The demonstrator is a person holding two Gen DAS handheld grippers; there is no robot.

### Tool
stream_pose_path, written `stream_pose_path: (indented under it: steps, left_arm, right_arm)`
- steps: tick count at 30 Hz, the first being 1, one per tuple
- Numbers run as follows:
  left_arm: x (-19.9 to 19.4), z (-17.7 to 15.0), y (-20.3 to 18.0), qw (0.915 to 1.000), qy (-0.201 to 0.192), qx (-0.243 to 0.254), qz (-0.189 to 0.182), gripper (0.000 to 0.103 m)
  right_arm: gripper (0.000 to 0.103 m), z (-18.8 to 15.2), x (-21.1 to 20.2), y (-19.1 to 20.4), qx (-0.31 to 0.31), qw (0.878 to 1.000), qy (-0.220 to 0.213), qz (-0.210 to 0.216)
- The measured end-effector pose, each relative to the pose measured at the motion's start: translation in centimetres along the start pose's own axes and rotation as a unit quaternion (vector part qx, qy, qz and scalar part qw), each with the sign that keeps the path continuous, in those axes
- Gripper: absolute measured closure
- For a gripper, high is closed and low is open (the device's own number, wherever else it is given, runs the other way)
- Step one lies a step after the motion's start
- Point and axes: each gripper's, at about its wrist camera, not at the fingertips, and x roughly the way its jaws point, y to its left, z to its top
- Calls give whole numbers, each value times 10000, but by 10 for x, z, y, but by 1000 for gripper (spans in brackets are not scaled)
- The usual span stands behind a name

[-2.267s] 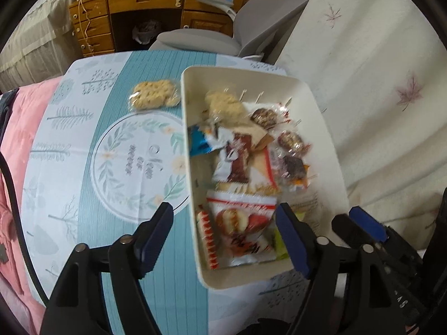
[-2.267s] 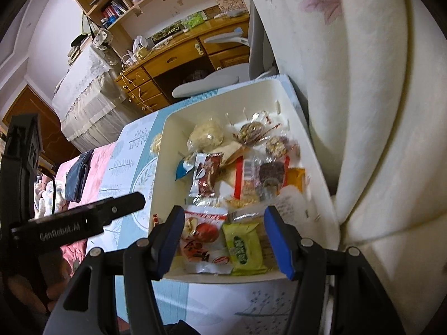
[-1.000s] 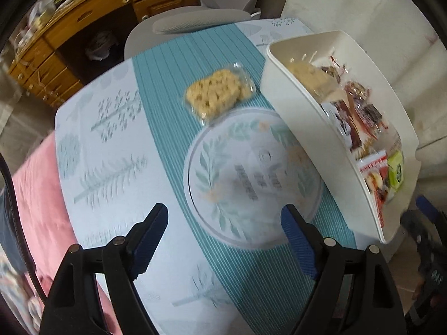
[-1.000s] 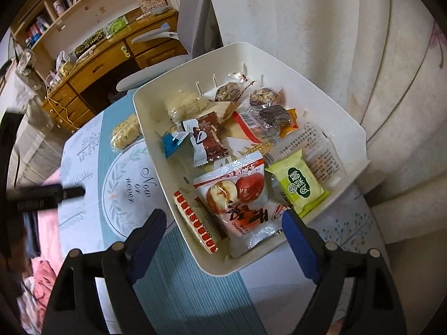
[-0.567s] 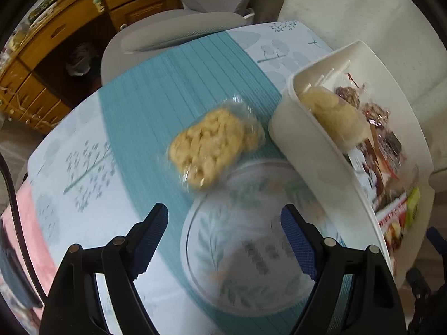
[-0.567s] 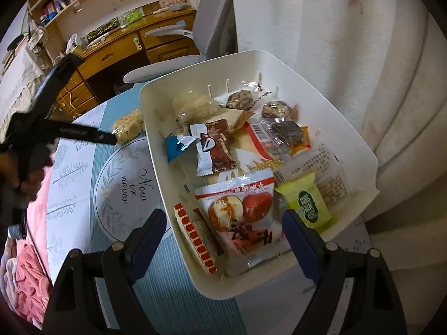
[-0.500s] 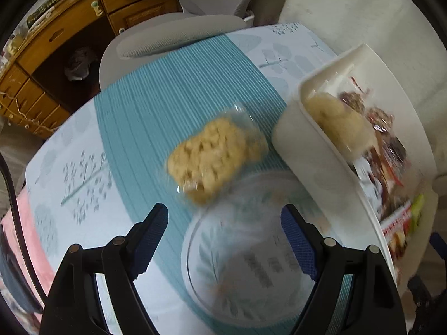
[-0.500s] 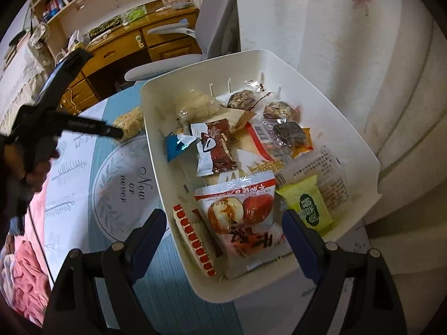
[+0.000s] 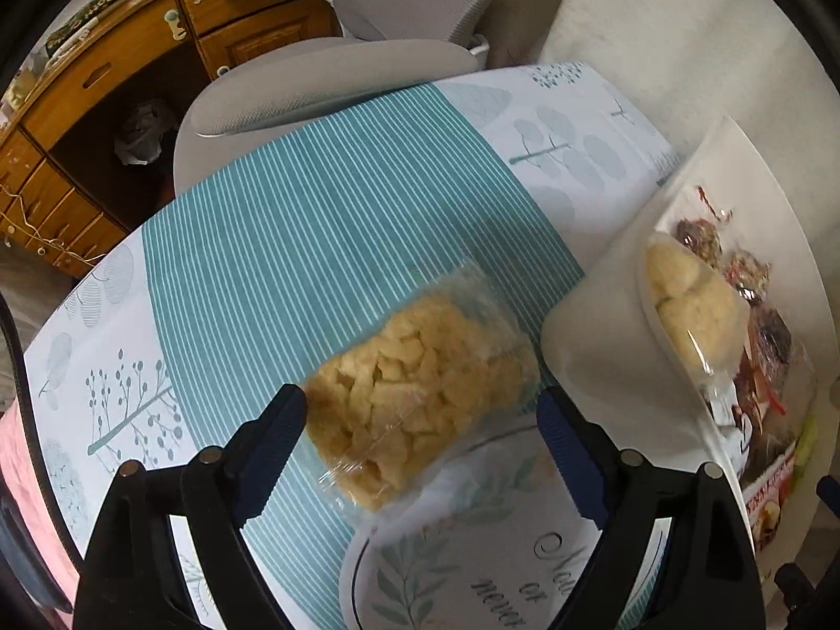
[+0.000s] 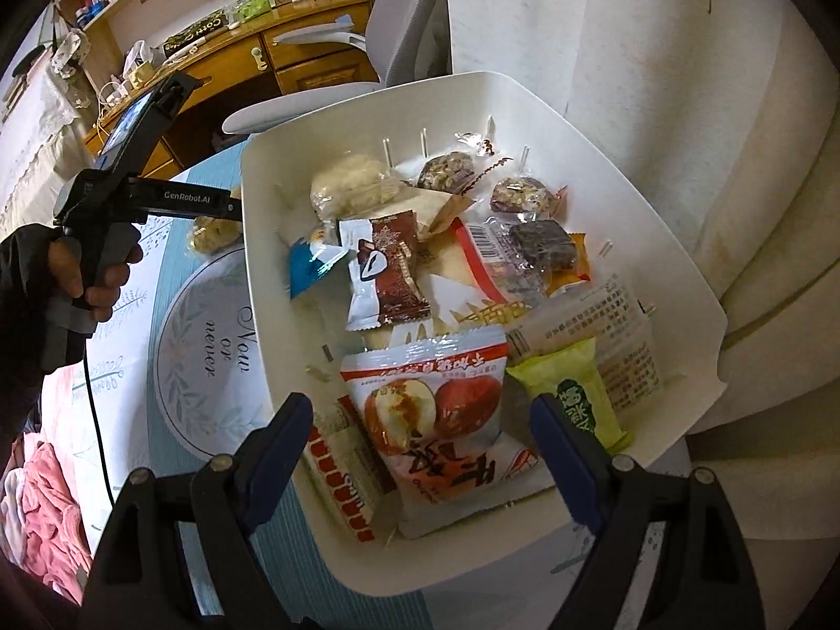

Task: Organize snacks
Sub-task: 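Grasp the clear cracker box with left gripper, then carry the cracker box over the white tray with left gripper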

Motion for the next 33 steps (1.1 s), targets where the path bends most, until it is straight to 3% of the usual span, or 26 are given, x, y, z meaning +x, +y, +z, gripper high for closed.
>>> stream_pose_path:
  steps: [9,21,27,33]
  left_arm:
    - [13,2,-1,9999,-108,-49,101,13]
    - [0,-13,4,9982,-313,-393,339,31]
    - [-30,-33,9,9969,-336,-584,397,32]
    - [-85,-59,5,9950,-624,-663,408,32]
  right_arm:
    - [17,-1,-1,-1,19,10000,37,-13]
    - [17,-8,-9,2,113,9999,48,-51]
    - [17,-14,-18,10,145,9999,-28,-39]
    - [17,-24,-35,19,167,9997,-185,10]
